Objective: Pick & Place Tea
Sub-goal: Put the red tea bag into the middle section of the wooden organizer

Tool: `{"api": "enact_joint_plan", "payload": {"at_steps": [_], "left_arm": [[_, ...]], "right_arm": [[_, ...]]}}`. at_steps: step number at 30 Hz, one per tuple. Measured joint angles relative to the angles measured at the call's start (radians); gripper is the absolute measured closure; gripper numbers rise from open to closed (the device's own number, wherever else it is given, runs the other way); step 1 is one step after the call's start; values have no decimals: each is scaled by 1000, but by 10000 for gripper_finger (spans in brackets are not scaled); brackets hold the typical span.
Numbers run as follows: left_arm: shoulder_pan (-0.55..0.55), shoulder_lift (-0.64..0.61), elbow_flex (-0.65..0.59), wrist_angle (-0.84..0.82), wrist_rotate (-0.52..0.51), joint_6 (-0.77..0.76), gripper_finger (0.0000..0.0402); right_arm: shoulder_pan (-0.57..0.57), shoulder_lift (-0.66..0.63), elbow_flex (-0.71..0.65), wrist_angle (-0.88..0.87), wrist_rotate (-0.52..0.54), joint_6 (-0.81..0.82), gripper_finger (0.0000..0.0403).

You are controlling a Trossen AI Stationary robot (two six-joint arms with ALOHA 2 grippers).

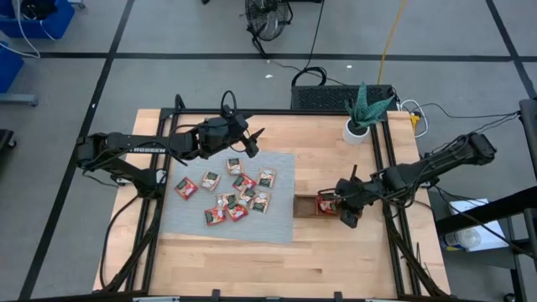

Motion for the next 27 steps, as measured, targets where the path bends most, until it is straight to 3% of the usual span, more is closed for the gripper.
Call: {"api": "enact_joint_plan", "payload": {"at_steps": [20, 27], "left_arm": [[0, 0, 0, -1, 0, 1, 105], [0, 0, 0, -1, 0, 1, 105]], "right_arm": [[0, 121, 0, 50, 51, -118, 342], [0, 122, 0, 90, 64, -246, 396]]}}
